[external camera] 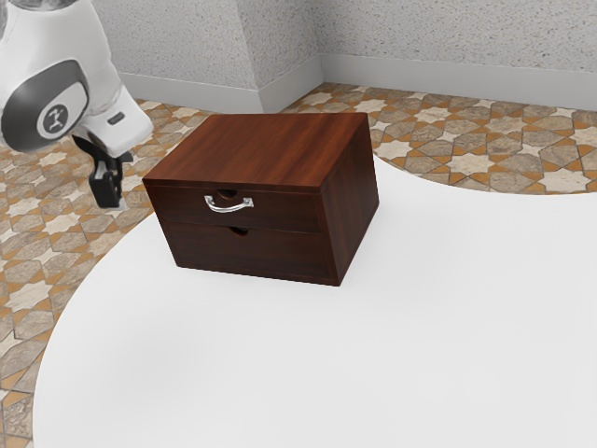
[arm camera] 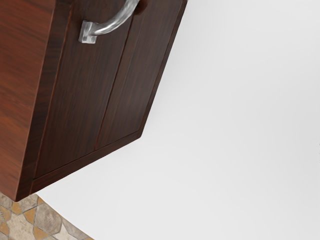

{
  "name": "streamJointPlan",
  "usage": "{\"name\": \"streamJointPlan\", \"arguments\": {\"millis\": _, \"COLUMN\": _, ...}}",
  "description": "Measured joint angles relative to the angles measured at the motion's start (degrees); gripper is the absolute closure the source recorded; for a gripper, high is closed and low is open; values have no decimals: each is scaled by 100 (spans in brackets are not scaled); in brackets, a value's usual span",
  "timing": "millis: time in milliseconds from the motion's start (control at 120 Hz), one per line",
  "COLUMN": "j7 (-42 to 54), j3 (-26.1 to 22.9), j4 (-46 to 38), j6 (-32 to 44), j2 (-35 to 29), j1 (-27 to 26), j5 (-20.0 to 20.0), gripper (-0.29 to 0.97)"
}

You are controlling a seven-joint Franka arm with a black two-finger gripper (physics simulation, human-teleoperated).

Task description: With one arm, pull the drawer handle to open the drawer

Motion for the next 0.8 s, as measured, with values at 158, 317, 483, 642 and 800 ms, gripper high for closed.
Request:
{"name": "streamJointPlan", "arguments": {"millis": 158, "j7": 67, "j3": 81, "j4": -298, "j6": 210, "j2": 4, "j1": -35, "j5": 8, "gripper": 0}}
{"name": "streamJointPlan", "arguments": {"millis": 317, "j7": 115, "j3": 82, "j4": -322, "j6": 441, "j2": 192, "j1": -42, "j5": 10, "gripper": 0}}
{"name": "streamJointPlan", "arguments": {"millis": 483, "j7": 153, "j3": 80, "j4": -324, "j6": 672, "j2": 338, "j1": -51, "j5": 5, "gripper": 0}}
{"name": "streamJointPlan", "arguments": {"millis": 642, "j7": 177, "j3": 73, "j4": -324, "j6": 813, "j2": 502, "j1": -46, "j5": -19, "gripper": 0}}
{"name": "streamJointPlan", "arguments": {"millis": 800, "j7": 192, "j3": 72, "j4": -324, "j6": 883, "j2": 531, "j1": -137, "j5": -29, "gripper": 0}}
